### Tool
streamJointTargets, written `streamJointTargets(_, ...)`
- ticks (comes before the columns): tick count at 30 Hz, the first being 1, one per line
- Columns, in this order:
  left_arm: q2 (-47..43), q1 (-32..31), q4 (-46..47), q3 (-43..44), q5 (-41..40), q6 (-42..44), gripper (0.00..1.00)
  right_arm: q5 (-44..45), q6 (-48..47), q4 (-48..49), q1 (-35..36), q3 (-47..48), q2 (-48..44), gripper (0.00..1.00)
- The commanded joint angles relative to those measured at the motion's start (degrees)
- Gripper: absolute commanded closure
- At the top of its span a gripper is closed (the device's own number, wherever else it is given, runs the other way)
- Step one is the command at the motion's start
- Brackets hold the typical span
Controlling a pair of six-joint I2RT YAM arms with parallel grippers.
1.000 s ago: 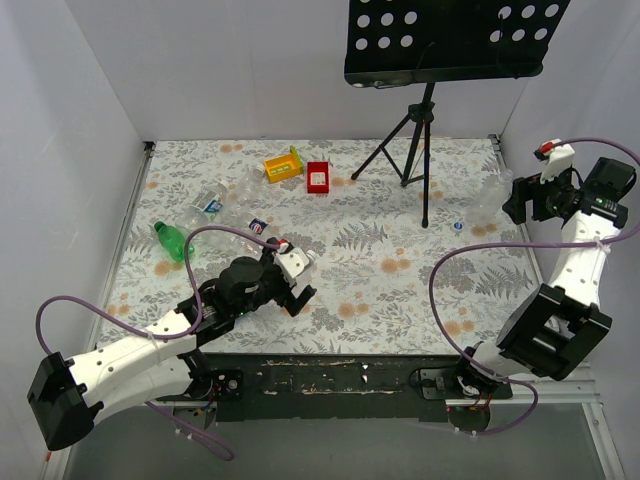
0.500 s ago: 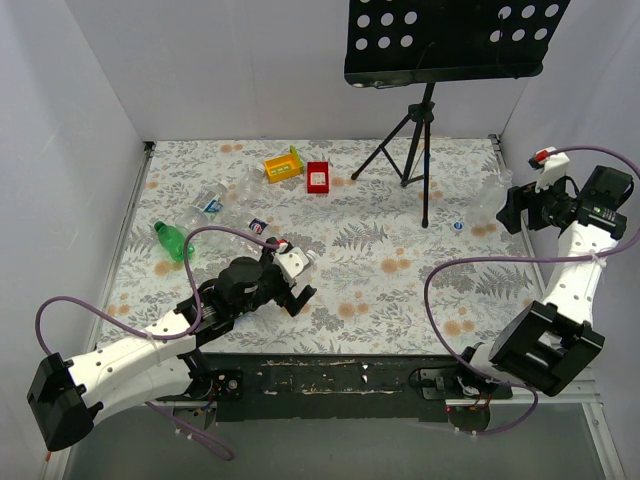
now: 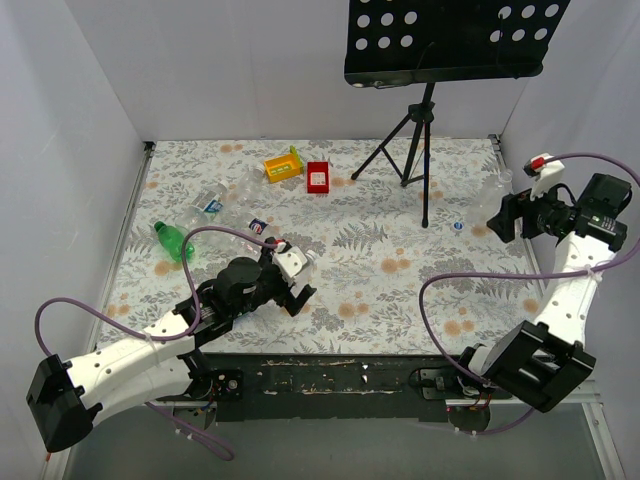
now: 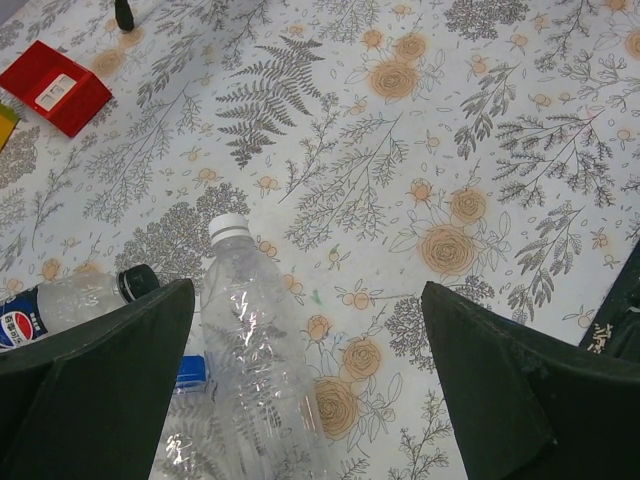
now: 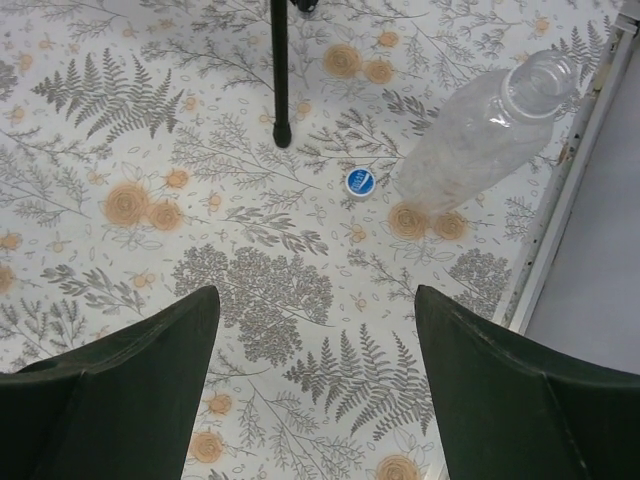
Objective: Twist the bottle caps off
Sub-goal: Place the plastic bottle at the center of the board, then pick up the plastic bottle at the center of the board.
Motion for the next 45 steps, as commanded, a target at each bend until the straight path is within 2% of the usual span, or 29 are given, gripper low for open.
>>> streamJointTargets(1,-1.1,0.8,0.3,0.7,-0.3,-1.9,0.02,-5.0,-0.6,-3.2,2.2,-2.3,-2.9,0.14)
streamJointTargets(12,0.6,6.1,0.1,4.9,0.9,-13.7,0.02,-6.4,5.4,2.1,19.9,-10.7,-8.1,0.15)
streamJointTargets(23,3.8,11.7,-5.3,14.8,4.0,-32.5,0.02,-11.5,2.7,8.4,26.0,-18.4,-8.3,0.15)
streamJointTargets(27,4.6,18.4,-5.9,16.3,10.3,-39.5,0.02,-14.0,3.7,13.6,26.2,-21.2,-8.5,0.14)
streamJointTargets(32,8.4,32.1,-5.8,17.6,24.4,-48.5,0.02,-15.8,3.8,18.1,26.2,-25.5,-8.4,0.14)
streamJointTargets(35,12.7,37.2,-7.0,19.2,30.5,-52.3,0.02,-16.6,4.1,20.8,26.2,-27.9,-8.8,0.14)
streamJointTargets(40,20.6,38.3,-17.1,25.9,28.5,-50.3,0.02,-17.4,4.8,24.6,26.1,-31.8,-10.4,0.14)
streamJointTargets(45,25.0,38.3,-25.2,29.5,17.5,-42.9,0.02,-17.6,4.0,24.2,25.5,-31.8,-9.9,0.13)
